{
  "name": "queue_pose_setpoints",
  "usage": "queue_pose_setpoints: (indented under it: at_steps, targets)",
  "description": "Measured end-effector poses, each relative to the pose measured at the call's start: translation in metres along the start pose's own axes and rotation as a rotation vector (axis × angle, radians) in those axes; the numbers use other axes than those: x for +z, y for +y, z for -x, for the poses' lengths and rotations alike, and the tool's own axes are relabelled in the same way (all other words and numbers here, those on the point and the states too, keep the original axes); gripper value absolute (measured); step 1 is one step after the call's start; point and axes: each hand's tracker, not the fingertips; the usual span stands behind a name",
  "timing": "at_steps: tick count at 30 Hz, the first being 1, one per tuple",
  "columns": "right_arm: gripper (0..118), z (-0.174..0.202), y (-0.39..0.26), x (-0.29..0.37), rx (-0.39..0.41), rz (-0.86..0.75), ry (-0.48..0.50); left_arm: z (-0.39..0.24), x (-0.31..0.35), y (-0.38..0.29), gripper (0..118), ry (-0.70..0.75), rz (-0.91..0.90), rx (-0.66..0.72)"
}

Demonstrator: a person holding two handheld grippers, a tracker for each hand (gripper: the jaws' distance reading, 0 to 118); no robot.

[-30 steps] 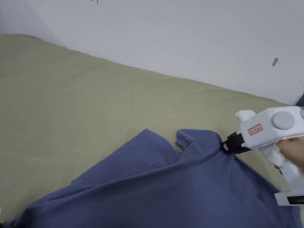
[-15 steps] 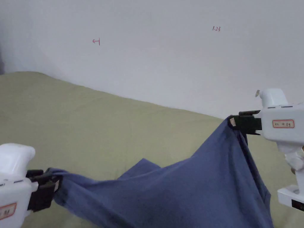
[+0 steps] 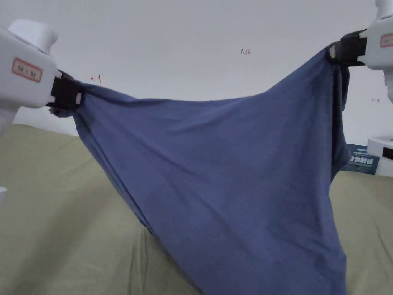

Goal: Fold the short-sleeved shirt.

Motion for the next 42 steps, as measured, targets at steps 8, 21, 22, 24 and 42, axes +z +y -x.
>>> queue_pose_setpoints:
  at_steps: [8,21,22,24,42]
  targets:
    - [0,-0.021,0.059,-0.01,0.021,-0.109,-0.099,0.011,-0.003,0.08,8,0.095,-0.145,0.047]
    - [0,-0.001,0.16,-0.014,0.003,-0.289,-0.159,0.021,-0.015,0.17,7,0.217,-0.269,0.032]
    - [0,0.004,0.164,-0.008,0.006,-0.298,-0.166,0.021,-0.014,0.172,7,0.216,-0.277,0.028]
    - [0,0.007,0.165,-0.005,0.016,-0.295,-0.157,0.018,-0.015,0.173,7,0.221,-0.275,0.001]
    - [0,0.039,-0.007,0.043,0.018,0.021,0.016,0.011,-0.008,0.005,7,0.054,-0.072,-0.02]
